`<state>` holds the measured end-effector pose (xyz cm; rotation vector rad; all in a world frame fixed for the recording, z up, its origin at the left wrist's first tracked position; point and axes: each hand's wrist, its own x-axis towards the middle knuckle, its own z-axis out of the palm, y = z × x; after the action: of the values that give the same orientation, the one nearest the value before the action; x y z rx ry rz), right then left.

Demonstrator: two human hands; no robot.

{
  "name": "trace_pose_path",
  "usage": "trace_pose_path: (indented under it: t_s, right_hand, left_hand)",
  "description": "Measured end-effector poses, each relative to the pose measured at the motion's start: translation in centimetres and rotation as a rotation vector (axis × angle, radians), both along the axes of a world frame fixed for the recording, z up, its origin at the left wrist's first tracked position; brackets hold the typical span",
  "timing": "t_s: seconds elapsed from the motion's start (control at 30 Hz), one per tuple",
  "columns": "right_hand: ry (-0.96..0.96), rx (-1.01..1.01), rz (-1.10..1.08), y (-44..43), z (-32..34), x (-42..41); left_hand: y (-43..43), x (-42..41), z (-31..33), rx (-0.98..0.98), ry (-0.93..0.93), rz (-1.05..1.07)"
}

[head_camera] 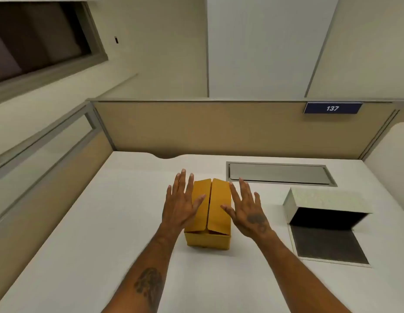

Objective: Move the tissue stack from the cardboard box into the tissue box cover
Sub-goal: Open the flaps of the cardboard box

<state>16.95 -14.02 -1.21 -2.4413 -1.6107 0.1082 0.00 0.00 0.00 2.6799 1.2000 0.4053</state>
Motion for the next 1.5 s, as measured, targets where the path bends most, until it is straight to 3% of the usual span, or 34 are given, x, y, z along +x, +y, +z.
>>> trace_pose_path:
  t_s: [0.33, 0.7, 0.87, 1.03, 1.17, 1.33, 1.4, 1.5]
  right_hand:
    - [0.104, -0.116, 0.102, 0.4, -5.7, -3.0]
    - [0.111, -0.154, 0.092, 1.3, -6.8, -3.7]
    - [0.152, -0.081, 0.075, 0.8, -5.6, -3.8]
    - [0.224, 0.142, 0.069, -0.7, -3.9, -3.2]
    - [0.158, 0.268, -0.002, -1.8, -2.9, -1.8]
    - [-0.057, 0.160, -0.209, -1.9, -2.7, -0.1]
    - [-0.103, 0.084, -0.242, -1.8, -2.9, 0.1]
    - [-0.079, -0.054, -0.293, -0.9, -3.2, 0.2]
  left_hand:
    - [1.4, 2.3, -4.9, -0.393, 0.071, 0.015]
    - [2.0, 3.1, -4.8, -0.409, 0.152, 0.014]
    - [2.9, 2.4, -3.7, -0.480, 0.045, 0.000]
    - [5.0, -0.4, -2.6, -0.583, -0.173, 0.004]
    - [6.6, -2.2, -2.5, -0.475, -0.257, 0.049]
    - [7.5, -3.1, -3.2, -0.154, -0.088, 0.133]
    - [7.4, -2.7, -3.6, -0.139, -0.045, 0.137]
    - [7.1, -1.8, -4.2, -0.278, -0.032, 0.162]
